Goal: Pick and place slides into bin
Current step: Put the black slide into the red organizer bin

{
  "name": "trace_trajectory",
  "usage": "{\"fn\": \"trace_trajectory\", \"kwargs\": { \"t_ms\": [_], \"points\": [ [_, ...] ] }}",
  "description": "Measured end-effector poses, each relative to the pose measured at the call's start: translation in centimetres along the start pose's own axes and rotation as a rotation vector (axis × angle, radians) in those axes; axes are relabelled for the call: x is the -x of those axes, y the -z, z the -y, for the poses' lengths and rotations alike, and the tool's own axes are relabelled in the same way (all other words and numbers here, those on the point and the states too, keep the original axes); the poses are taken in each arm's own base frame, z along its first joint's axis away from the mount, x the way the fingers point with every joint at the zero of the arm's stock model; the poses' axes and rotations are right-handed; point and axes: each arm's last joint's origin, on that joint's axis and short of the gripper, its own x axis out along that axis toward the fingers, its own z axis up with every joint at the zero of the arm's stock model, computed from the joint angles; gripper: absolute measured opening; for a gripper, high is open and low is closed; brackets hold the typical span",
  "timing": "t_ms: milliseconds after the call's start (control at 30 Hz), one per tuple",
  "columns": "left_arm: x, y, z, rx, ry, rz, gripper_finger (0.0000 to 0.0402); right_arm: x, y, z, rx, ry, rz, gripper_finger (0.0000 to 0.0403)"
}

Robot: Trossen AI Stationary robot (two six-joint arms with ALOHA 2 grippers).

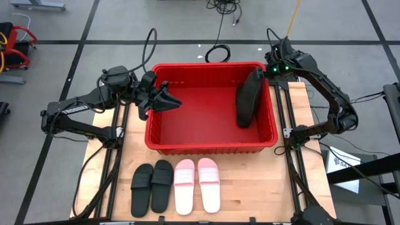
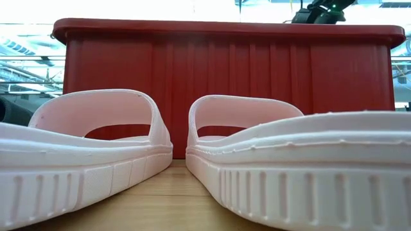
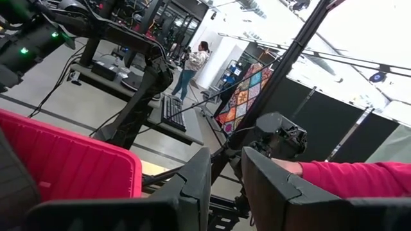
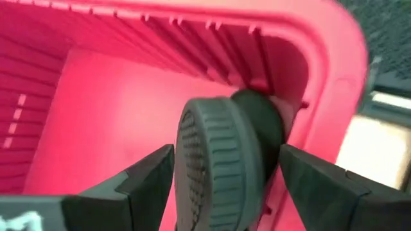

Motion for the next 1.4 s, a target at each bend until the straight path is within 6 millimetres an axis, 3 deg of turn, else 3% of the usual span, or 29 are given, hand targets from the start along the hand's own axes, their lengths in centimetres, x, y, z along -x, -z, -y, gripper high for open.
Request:
{"fn": "trace_trajectory", "kwargs": {
  "t_ms": [300, 600, 1033, 1400],
  "points": [
    [-0.2, 0.2, 0.3, -0.011, 0.016, -0.009, 0.0086, 2.0, -0.2, -0.5, 0.032, -0.046, 0.114, 0.0264],
    [-0.2, 0.2, 0.3, -0.018, 0.015, -0.009, 0.0086, 4.4, 1.2, -0.9, -0.027, -0.064, 0.119, 0.0263],
    [-0.2, 0.2, 0.3, -0.033, 0.014, -0.008, 0.0086, 2.3, 1.5, -1.5, -0.032, -0.138, -0.033, 0.0263],
    [-0.2, 0.2, 0.3, -0.037, 0.013, -0.008, 0.0086, -0.4, 0.8, -1.3, -0.026, 0.016, -0.047, 0.0263]
  ]
}}
